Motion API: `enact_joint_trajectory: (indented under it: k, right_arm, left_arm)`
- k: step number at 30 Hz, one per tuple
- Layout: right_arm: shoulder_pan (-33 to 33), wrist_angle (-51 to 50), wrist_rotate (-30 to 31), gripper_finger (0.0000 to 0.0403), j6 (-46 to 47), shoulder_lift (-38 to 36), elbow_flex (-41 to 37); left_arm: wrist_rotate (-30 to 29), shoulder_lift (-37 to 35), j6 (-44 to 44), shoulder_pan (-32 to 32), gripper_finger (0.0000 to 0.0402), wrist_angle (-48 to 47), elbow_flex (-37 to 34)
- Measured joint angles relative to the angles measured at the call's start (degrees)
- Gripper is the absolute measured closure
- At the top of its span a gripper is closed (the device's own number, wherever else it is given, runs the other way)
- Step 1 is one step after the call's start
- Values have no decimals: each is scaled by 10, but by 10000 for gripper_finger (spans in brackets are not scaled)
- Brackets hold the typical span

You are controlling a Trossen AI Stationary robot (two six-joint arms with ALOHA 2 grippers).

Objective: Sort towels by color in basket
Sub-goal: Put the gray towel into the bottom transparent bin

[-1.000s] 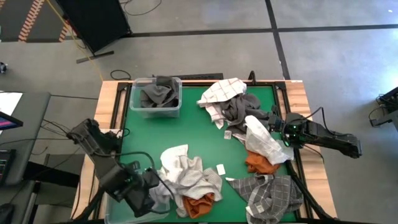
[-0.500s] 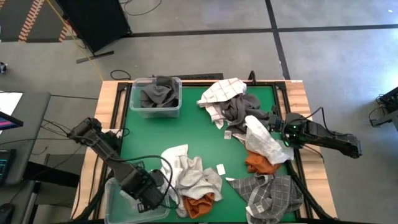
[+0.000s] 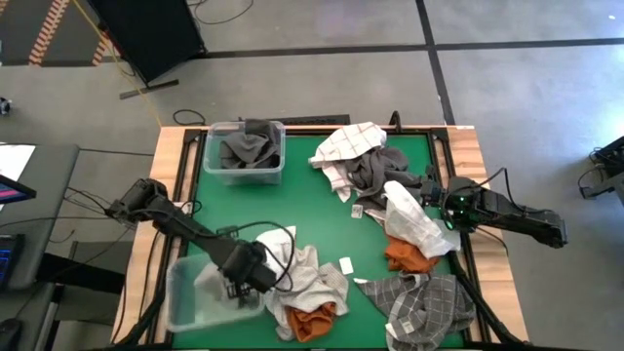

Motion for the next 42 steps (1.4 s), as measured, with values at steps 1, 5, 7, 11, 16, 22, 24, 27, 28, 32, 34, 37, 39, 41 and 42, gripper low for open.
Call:
enact_joint_trajectory:
  k: [1, 5, 7, 11, 16, 22, 24, 27, 28, 32, 34, 37, 39, 41, 42]
  right_arm:
    - [0, 0, 0, 186, 0, 0, 0]
    - [0, 0, 0, 186, 0, 0, 0]
    - [0, 0, 0, 186, 0, 0, 0]
    - [0, 0, 0, 186, 0, 0, 0]
    - [0, 0, 0, 186, 0, 0, 0]
    - [0, 0, 0, 186, 0, 0, 0]
    - [0, 0, 0, 186, 0, 0, 0]
    - [0, 0, 0, 186, 0, 0, 0]
    - [0, 0, 0, 186, 0, 0, 0]
    - [0, 0, 0, 186, 0, 0, 0]
    - [0, 0, 0, 186, 0, 0, 0]
    - [0, 0, 0, 186, 0, 0, 0]
    - [0, 0, 0, 186, 0, 0, 0]
    - [0, 0, 0, 186, 0, 0, 0]
    - [0, 0, 0, 186, 0, 0, 0]
  left_arm:
    - [-6, 0, 6, 6, 384, -3, 0]
    - [-12, 0, 32, 25, 384, -2, 0]
    - [-24, 0, 33, 30, 384, -9, 0]
    - [-22, 0, 23, 32, 374, -13, 0]
    - [7, 0, 15, 29, 314, -14, 1]
    - [48, 1, 4, 29, 231, -21, 46]
    - [50, 1, 0, 29, 215, -20, 79]
    - [44, 1, -13, 29, 205, -21, 133]
    - [35, 1, -17, 29, 204, -20, 153]
    - [-26, 0, -24, 25, 203, -15, 222]
    - [-48, 0, -15, 23, 203, 8, 242]
    - [-63, 0, 18, 22, 203, 71, 252]
    - [-67, 2, 49, 23, 203, 115, 252]
    - [-69, 10, 81, 23, 203, 157, 252]
    - [-69, 13, 98, 23, 203, 171, 252]
